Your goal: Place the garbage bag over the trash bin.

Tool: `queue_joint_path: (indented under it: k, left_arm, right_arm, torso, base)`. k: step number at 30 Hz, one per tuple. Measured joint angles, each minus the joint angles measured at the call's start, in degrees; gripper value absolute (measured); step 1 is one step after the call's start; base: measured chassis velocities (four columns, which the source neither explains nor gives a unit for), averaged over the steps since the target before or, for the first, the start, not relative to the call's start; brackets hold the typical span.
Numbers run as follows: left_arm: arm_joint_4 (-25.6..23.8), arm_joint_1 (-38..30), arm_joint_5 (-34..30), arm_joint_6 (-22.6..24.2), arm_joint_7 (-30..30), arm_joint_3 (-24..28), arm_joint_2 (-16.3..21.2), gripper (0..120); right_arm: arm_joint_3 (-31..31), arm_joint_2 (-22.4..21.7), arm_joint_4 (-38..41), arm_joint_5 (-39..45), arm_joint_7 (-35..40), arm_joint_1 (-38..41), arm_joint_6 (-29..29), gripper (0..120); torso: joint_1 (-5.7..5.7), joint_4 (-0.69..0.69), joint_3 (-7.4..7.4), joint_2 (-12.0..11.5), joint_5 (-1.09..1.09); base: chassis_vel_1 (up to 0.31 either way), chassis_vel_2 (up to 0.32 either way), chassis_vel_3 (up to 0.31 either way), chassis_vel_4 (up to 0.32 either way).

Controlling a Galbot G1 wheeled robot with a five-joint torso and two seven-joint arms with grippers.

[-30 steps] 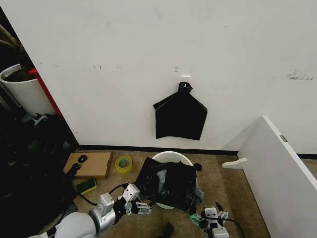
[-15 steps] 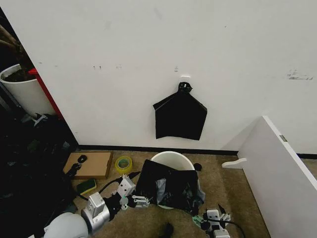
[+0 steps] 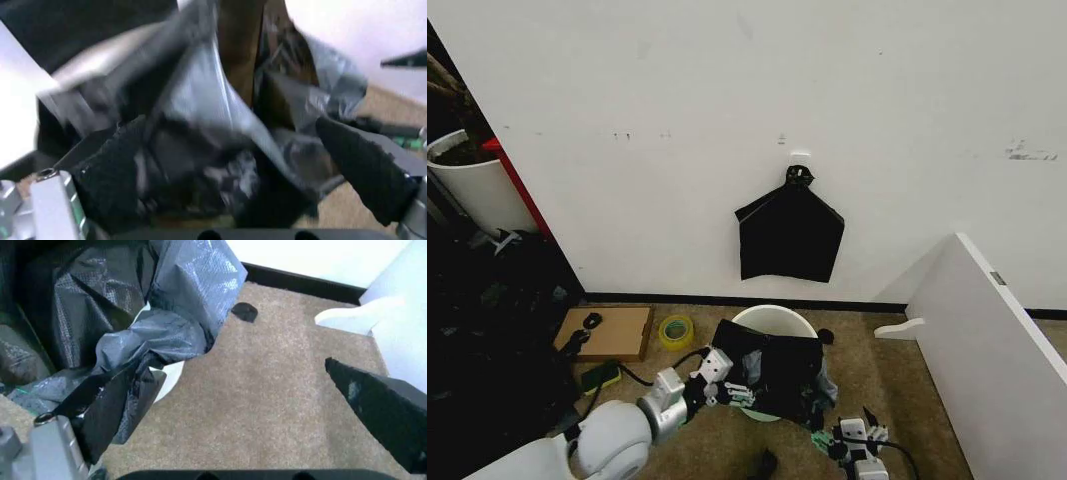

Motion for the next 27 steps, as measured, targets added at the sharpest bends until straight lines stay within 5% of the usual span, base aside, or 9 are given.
queue_joint_path:
  k: [27]
  left_arm:
    - [8.1,3.5,4.3,-1.2,-0.5,-2.8,-2.1,100]
  right_arm:
    - [1.3,-2.1,2.6,5.1,-1.5,-1.6,3.3,100]
  torso:
    - [0.0,-0.01,0.0,0.0,0.0]
  base:
    - [0.0,0.0,0.0,0.0]
